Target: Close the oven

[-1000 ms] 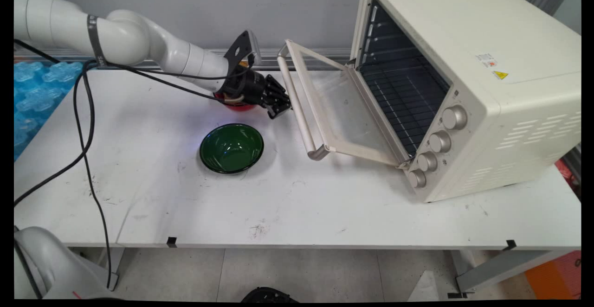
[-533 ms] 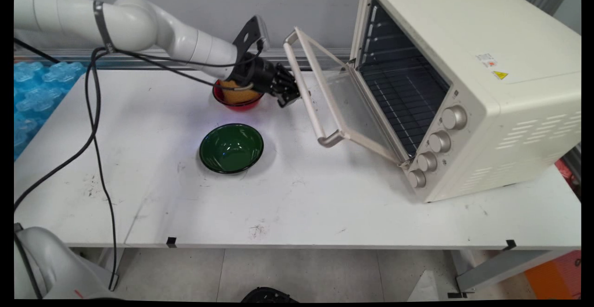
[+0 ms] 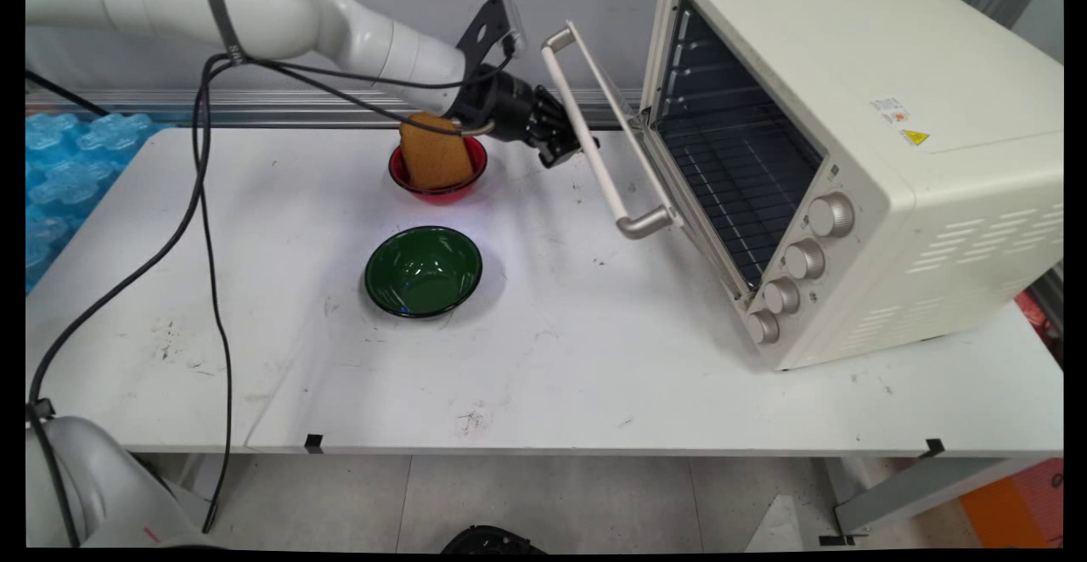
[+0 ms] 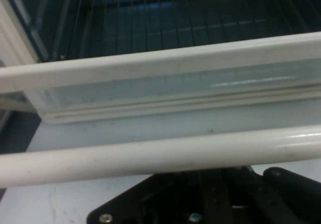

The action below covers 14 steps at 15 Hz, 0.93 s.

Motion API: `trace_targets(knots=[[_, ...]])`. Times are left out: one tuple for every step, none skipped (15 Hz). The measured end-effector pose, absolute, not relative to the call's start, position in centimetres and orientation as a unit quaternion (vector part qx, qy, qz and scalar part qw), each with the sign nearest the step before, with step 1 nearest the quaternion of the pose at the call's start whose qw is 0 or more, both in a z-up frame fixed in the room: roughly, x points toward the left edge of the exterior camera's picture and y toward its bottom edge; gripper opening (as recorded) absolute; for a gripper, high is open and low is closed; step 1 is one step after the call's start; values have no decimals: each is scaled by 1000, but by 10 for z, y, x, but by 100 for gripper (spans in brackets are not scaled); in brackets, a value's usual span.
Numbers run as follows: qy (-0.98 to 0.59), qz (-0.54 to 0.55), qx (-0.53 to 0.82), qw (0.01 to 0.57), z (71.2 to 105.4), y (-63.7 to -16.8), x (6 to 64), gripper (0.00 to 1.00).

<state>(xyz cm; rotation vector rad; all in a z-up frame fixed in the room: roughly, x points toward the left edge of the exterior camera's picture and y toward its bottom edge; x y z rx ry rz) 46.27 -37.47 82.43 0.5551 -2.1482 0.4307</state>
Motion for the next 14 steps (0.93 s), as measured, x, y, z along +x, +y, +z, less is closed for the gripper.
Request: trace_targets(knots=[[-859, 173, 222, 427, 826, -377, 461, 0], [-859, 174, 221, 428, 828, -381, 458, 0], [-858, 174, 220, 429, 830, -383, 457, 0], [-858, 175, 219, 430, 832, -386, 454, 0], [-857, 176, 218, 431, 833, -388, 452, 0], [-857, 177, 218, 432, 836, -391, 451, 0], [-856, 178, 217, 433, 838, -394, 448, 0], [-857, 178, 216, 433, 840, -397, 446, 0], [-857, 178, 216, 432, 842, -399, 444, 0], [-858, 176, 216, 431, 843, -400, 443, 0], [-860, 174, 217, 428, 845, -401, 441, 0], [-862, 173, 218, 424, 846, -401, 441, 0], [-863, 172, 220, 421, 847, -400, 441, 0], [-865, 171, 222, 416, 848, -399, 441, 0]])
